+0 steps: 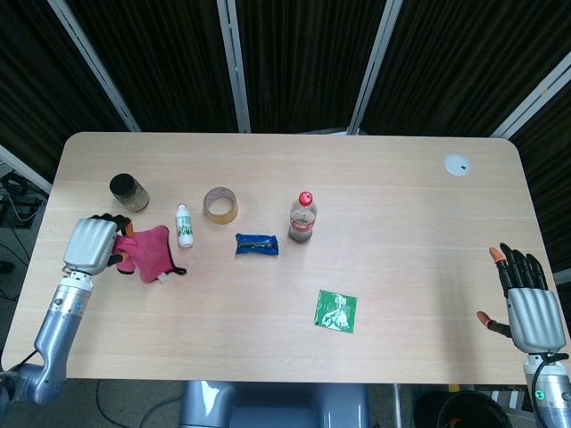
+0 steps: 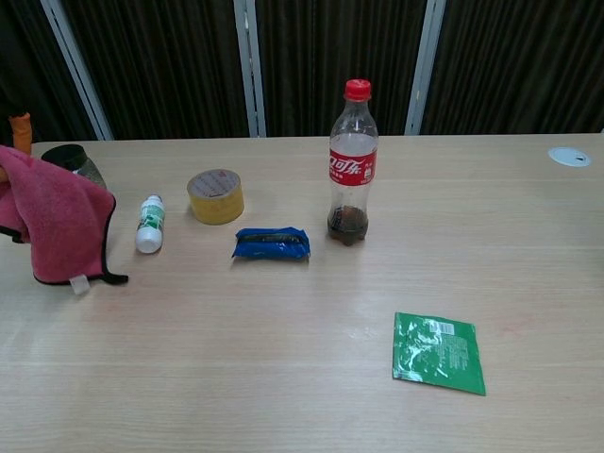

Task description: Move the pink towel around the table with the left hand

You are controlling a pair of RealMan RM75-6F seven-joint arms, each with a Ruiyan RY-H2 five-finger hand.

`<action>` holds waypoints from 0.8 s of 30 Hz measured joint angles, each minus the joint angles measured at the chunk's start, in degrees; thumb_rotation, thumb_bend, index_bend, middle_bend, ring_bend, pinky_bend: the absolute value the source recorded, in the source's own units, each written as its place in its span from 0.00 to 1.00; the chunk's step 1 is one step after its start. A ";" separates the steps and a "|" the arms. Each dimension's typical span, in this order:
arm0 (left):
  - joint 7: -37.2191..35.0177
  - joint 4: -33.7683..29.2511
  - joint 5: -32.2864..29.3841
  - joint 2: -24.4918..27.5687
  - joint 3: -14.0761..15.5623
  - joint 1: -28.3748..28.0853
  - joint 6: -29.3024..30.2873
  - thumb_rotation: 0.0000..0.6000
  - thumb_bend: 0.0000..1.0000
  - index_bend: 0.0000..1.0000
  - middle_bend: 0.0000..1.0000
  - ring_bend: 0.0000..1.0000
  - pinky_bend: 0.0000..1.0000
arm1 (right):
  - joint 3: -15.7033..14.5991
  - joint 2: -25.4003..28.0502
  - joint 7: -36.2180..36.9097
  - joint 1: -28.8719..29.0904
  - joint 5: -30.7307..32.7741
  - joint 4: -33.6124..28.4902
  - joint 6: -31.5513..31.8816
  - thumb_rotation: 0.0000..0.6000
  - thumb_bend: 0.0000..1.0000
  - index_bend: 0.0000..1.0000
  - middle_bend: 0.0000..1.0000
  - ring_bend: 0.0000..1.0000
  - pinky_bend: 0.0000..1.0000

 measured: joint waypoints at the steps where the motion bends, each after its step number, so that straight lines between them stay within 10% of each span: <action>1: -0.49 -1.19 -0.31 0.96 -0.47 0.19 0.30 1.00 0.59 0.76 0.51 0.45 0.52 | 0.00 0.03 0.00 -0.01 0.03 -0.02 -0.03 1.00 0.00 0.02 0.00 0.00 0.00; 8: -0.93 -3.84 -1.22 3.49 0.29 1.27 0.05 1.00 0.53 0.71 0.46 0.42 0.52 | -0.05 0.24 0.10 -0.03 0.27 -0.19 -0.38 1.00 0.00 0.02 0.00 0.00 0.00; 14: 0.05 -2.19 -1.24 3.21 2.53 2.15 -0.84 1.00 0.26 0.27 0.02 0.04 0.20 | -0.06 0.31 0.00 0.02 0.33 -0.30 -0.60 1.00 0.00 0.02 0.00 0.00 0.00; 24: 0.28 -4.26 -4.47 4.12 3.04 3.91 -1.00 1.00 0.07 0.09 0.00 0.00 0.02 | -0.12 0.63 -0.15 0.05 0.99 -0.93 -1.39 1.00 0.00 0.02 0.00 0.00 0.00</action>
